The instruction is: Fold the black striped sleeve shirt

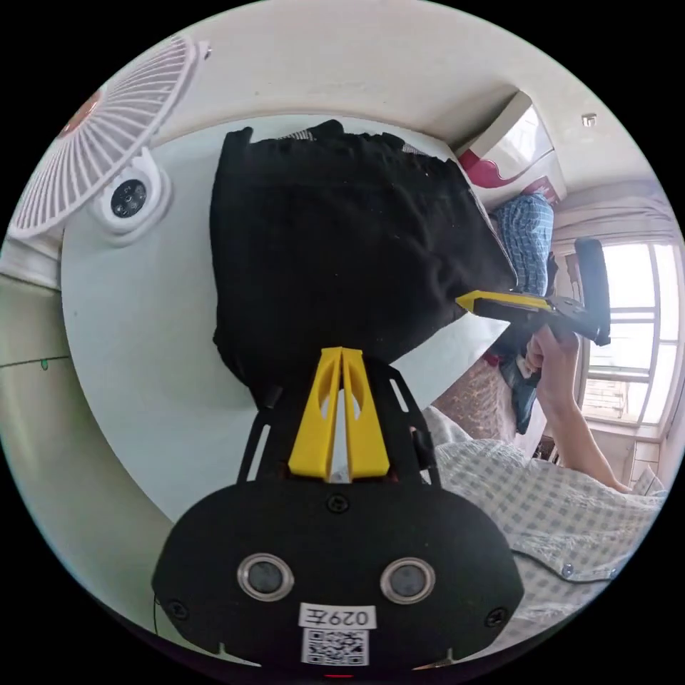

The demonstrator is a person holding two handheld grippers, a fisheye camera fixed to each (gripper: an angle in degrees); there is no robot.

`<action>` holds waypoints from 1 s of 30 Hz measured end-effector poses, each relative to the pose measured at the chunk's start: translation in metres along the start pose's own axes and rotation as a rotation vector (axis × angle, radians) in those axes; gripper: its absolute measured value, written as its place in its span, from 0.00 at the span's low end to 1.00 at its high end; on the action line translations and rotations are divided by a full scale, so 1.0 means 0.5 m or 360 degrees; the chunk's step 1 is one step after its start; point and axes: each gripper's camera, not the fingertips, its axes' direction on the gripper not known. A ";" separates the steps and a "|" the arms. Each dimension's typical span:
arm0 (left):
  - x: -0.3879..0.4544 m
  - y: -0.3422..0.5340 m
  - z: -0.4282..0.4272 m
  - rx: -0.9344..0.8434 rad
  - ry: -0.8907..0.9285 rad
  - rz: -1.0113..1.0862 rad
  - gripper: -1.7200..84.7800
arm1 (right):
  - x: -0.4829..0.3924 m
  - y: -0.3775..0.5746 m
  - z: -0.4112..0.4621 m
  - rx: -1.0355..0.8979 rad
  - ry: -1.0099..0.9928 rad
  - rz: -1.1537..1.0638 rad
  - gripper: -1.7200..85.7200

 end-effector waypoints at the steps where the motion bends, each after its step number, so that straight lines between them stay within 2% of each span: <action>1: -0.035 0.017 0.010 -0.0023 0.0039 -0.0054 0.01 | -0.034 -0.005 0.041 -0.0066 0.0098 -0.0055 0.01; 4: -0.080 0.034 0.064 -0.0168 0.0074 -0.0014 0.01 | -0.097 -0.023 0.121 -0.0112 0.0330 -0.0120 0.01; 7: -0.090 0.039 0.054 -0.0114 0.0077 -0.0020 0.01 | -0.143 -0.052 0.135 -0.0247 0.0314 -0.0097 0.01; 11: -0.126 0.083 0.000 -0.0009 -0.0023 -0.0050 0.01 | -0.283 -0.040 0.121 -0.0062 0.0119 -0.0453 0.02; 15: -0.209 0.150 -0.008 0.0045 0.0217 -0.0234 0.01 | -0.395 -0.049 0.212 -0.0216 0.0120 -0.0708 0.03; 17: -0.253 0.201 -0.004 0.0086 0.0376 -0.0353 0.01 | -0.457 -0.059 0.279 -0.0335 0.0228 -0.0809 0.09; 20: -0.287 0.263 -0.004 0.0116 0.0387 -0.0464 0.01 | -0.506 -0.065 0.353 -0.0488 0.0388 -0.0917 0.18; 22: -0.302 0.293 -0.002 0.0126 0.0387 -0.0518 0.01 | -0.520 -0.061 0.393 -0.0600 0.0499 -0.0952 0.20; 25: -0.324 0.325 0.014 0.0136 0.0435 -0.0587 0.01 | -0.548 -0.035 0.412 -0.0567 0.0785 -0.1115 0.20; 30: -0.338 0.333 0.037 0.0169 0.0565 -0.0619 0.01 | -0.486 -0.058 0.371 -0.0576 0.0802 -0.1011 0.13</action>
